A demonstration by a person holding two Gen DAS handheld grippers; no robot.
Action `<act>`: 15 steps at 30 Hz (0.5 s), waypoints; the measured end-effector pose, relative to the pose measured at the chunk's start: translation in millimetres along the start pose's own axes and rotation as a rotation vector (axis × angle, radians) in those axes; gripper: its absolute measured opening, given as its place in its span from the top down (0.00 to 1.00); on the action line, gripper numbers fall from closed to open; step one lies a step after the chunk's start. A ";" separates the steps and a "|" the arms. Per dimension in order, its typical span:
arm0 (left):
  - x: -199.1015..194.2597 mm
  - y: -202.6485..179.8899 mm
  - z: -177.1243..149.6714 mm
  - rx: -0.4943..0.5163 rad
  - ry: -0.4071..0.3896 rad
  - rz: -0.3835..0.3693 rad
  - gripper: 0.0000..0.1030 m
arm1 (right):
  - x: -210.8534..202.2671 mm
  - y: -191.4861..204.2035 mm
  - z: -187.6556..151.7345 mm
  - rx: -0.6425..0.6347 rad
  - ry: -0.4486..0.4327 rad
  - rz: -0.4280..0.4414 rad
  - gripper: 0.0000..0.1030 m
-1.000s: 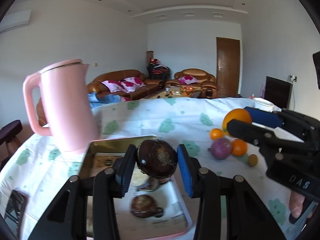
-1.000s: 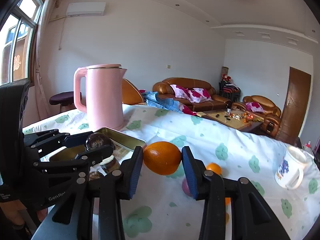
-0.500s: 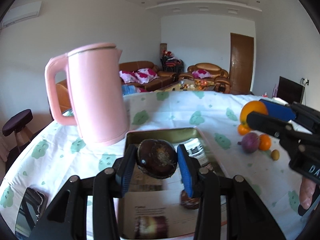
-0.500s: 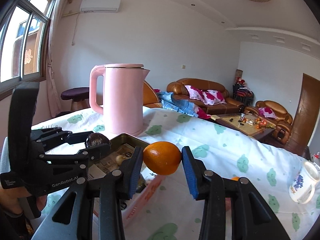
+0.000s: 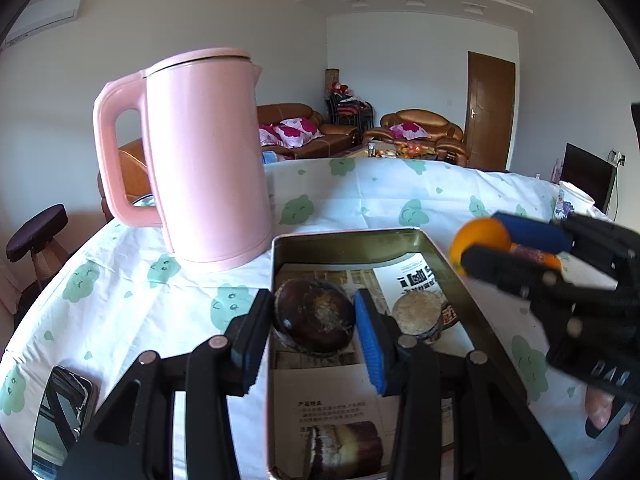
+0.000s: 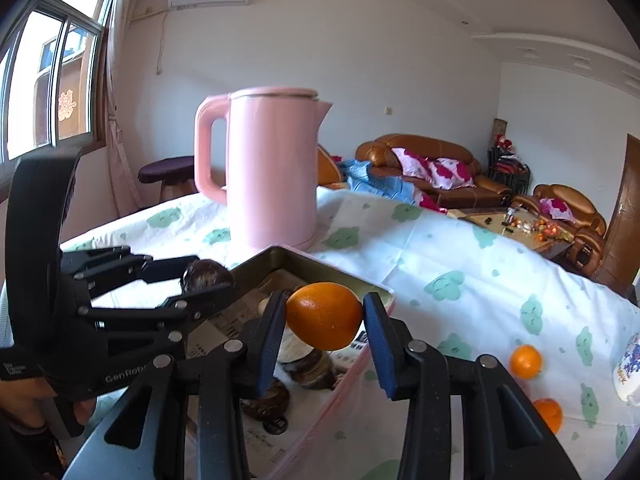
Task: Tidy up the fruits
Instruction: 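Carry the dark brown fruit over the tin box while the right gripper carries the orange there, then open the left gripper over the tin box while the right gripper releases the orange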
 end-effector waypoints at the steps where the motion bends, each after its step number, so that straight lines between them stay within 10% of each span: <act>1: 0.1 2.2 0.0 -0.003 -0.001 0.003 0.58 | 1.7 2.2 -1.8 -0.003 0.005 0.005 0.59; 15: 10.0 5.0 -3.0 -0.021 0.026 -0.027 0.58 | 34.5 11.4 -11.3 -0.022 0.079 0.024 0.59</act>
Point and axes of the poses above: each gripper's, at about its wrist camera, not at the fingertips, and x roughly the way its jaws point, y to its left, z to its top, the point moved 6 cm from there along x, roughly the way its jaws point, and after that the axes turned 14 degrees about z, right-handed, at the moved point
